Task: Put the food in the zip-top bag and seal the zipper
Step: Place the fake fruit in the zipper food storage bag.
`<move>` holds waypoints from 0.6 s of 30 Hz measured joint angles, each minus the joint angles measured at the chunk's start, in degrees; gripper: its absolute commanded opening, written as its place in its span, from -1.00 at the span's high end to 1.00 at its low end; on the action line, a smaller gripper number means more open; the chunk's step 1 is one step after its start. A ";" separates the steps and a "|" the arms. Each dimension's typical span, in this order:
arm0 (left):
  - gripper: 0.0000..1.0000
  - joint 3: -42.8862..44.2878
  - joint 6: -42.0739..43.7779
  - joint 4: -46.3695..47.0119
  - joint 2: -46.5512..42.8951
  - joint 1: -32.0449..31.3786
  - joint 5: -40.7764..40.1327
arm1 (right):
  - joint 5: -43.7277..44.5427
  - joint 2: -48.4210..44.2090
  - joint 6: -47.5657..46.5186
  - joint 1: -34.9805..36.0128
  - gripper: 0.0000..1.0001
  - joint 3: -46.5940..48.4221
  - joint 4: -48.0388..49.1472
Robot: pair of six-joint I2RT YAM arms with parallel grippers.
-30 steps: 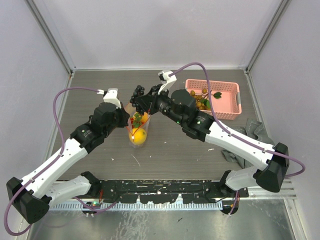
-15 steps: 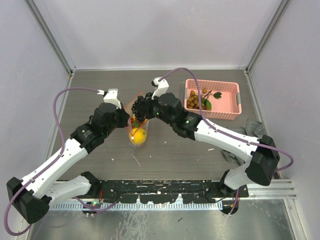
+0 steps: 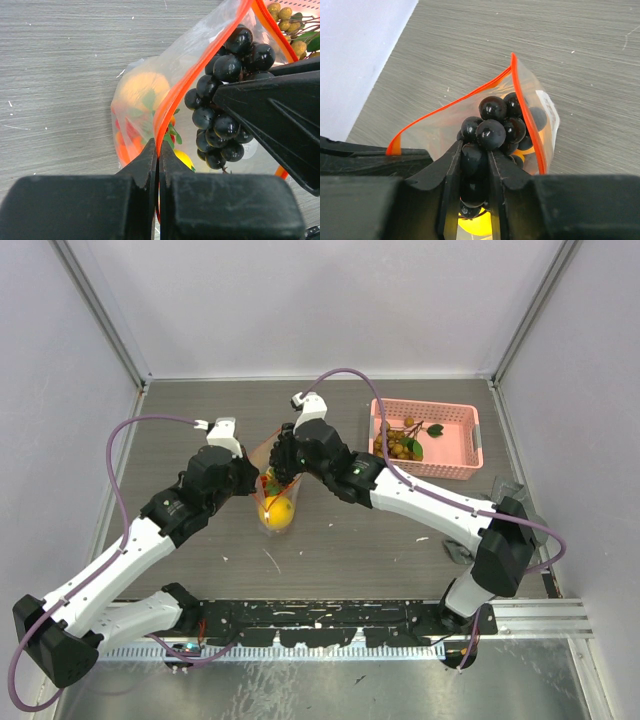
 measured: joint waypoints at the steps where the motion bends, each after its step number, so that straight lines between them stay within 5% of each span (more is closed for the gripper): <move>1: 1.00 0.00 0.00 0.00 -0.02 0.00 0.00 | 0.42 0.15 -0.09 0.00 0.15 0.20 -0.26; 18: 1.00 -0.24 0.04 0.11 -0.07 0.07 0.02 | 2.27 0.26 -3.74 0.00 -0.07 3.04 -1.40</move>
